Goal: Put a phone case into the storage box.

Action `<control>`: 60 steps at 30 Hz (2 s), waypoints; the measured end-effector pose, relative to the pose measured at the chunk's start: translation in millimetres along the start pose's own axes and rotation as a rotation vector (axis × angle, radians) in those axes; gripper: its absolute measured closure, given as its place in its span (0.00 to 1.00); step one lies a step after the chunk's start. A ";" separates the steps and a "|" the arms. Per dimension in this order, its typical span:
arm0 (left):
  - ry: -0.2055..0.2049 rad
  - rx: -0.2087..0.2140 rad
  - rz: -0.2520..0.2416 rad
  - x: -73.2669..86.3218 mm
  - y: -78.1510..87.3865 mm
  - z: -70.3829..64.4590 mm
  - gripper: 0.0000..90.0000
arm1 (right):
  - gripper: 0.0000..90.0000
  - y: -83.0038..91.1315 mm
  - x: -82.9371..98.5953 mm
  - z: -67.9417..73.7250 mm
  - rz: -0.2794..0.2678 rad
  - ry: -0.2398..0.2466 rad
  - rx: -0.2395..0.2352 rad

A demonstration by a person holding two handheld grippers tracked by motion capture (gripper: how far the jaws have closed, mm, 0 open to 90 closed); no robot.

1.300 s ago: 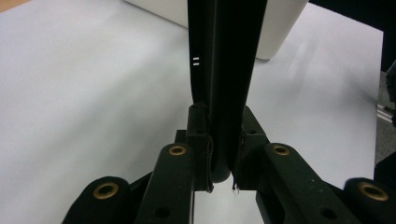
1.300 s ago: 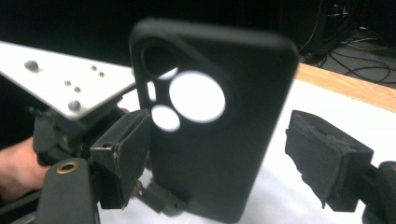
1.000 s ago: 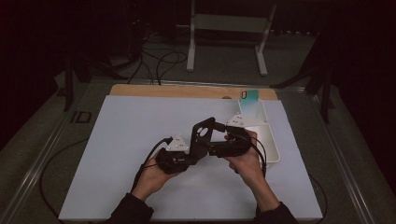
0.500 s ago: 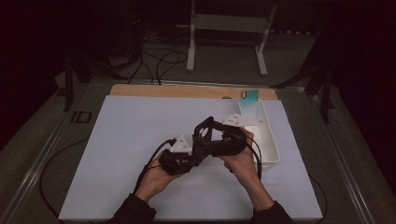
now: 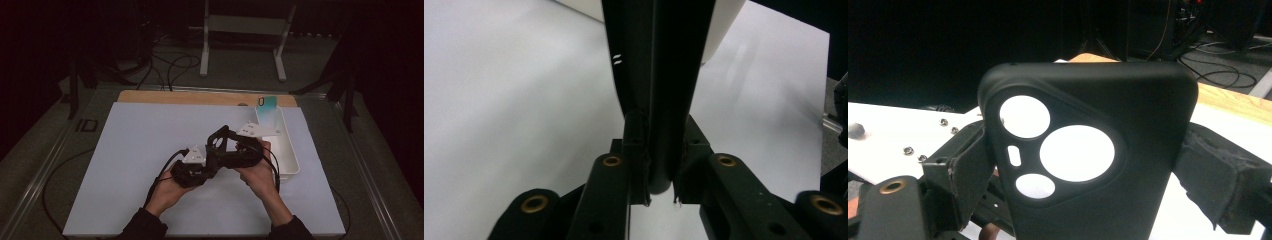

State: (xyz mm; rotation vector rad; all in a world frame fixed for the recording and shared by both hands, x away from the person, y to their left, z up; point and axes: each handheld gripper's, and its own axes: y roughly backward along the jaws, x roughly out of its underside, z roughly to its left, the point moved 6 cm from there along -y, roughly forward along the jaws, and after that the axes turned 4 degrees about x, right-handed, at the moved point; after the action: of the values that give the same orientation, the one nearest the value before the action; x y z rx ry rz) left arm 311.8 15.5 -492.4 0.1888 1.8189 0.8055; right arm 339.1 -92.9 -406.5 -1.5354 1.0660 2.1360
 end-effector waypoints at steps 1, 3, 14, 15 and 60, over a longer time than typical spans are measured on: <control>0.002 0.002 -0.003 -0.3 0.3 0.2 0.80 | 0.15 -0.6 0.5 0.6 0.001 0.003 -0.004; 0.010 0.005 -0.009 -1.1 2.1 1.1 0.73 | 0.15 -1.0 1.4 2.0 0.003 0.007 -0.004; 0.054 -0.041 -0.092 -1.0 18.3 10.3 0.37 | 0.15 -1.6 3.2 -3.0 0.006 0.004 0.015; 0.052 -0.051 -0.097 -1.0 19.2 10.5 0.33 | 0.15 -1.7 3.3 -3.4 0.005 0.005 0.015; 0.106 -0.411 -0.315 63.7 109.3 55.8 0.00 | 0.15 0.4 4.1 -12.8 -0.001 -0.008 0.038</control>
State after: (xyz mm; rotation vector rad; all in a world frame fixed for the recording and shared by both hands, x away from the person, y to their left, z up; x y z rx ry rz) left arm 308.6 153.6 -486.0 -0.4029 1.6816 0.9524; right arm 346.0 -103.1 -412.0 -1.5084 1.0963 2.1080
